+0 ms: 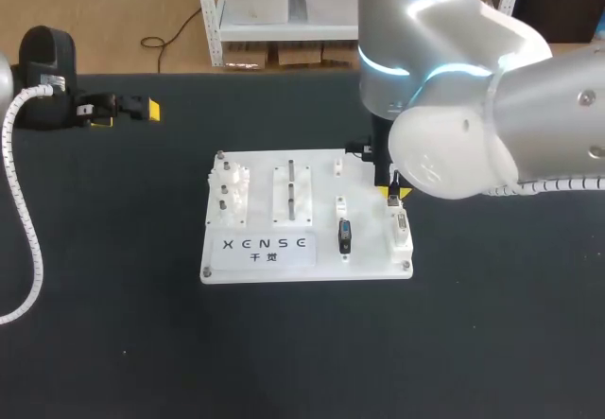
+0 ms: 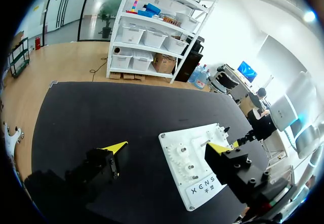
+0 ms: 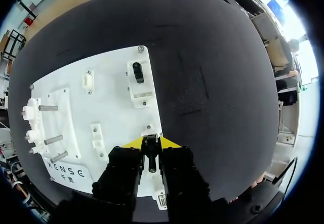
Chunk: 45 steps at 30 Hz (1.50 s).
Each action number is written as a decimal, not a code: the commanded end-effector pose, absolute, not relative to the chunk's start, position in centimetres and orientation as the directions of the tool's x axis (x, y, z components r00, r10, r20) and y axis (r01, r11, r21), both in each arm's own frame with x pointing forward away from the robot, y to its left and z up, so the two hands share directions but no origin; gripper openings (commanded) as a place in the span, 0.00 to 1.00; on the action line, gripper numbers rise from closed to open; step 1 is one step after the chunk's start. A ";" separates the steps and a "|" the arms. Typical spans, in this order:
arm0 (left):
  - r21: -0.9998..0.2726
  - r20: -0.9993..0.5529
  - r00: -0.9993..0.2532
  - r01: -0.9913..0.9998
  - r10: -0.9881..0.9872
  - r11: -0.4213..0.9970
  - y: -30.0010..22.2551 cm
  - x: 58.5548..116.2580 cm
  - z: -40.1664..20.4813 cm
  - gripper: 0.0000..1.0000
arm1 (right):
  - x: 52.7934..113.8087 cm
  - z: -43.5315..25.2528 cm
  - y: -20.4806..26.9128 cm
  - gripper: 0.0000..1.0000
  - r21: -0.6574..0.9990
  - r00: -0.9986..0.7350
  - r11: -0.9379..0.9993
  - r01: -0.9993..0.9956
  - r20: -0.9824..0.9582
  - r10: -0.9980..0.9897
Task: Insert the USB connector, Ethernet cable, and multi-pin plug into their matching sockets one by one.
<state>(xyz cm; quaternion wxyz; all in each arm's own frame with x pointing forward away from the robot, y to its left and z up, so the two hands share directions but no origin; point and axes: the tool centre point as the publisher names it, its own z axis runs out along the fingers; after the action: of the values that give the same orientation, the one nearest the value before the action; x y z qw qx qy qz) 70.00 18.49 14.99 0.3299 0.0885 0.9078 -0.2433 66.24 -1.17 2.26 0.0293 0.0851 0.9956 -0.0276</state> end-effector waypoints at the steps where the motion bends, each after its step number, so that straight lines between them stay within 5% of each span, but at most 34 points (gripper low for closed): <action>1: -0.383 -0.642 -0.767 0.321 0.000 0.866 18.5 70.0 15.0 1.00 | 66.1 1.7 -1.4 0.00 -0.045 -0.984 0.984 0.172 -0.066 0.168; 45: -0.383 -0.642 -0.767 0.321 0.000 0.866 18.5 70.0 15.0 1.00 | 66.3 2.4 -1.6 0.00 -0.035 -0.983 0.985 0.170 -0.079 0.166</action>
<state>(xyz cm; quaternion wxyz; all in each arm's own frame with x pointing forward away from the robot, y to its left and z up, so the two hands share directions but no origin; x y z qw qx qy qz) 70.00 18.49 14.99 0.3299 0.0885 0.9078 -0.2433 66.44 -1.46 2.49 0.0361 0.0838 0.9956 -0.0208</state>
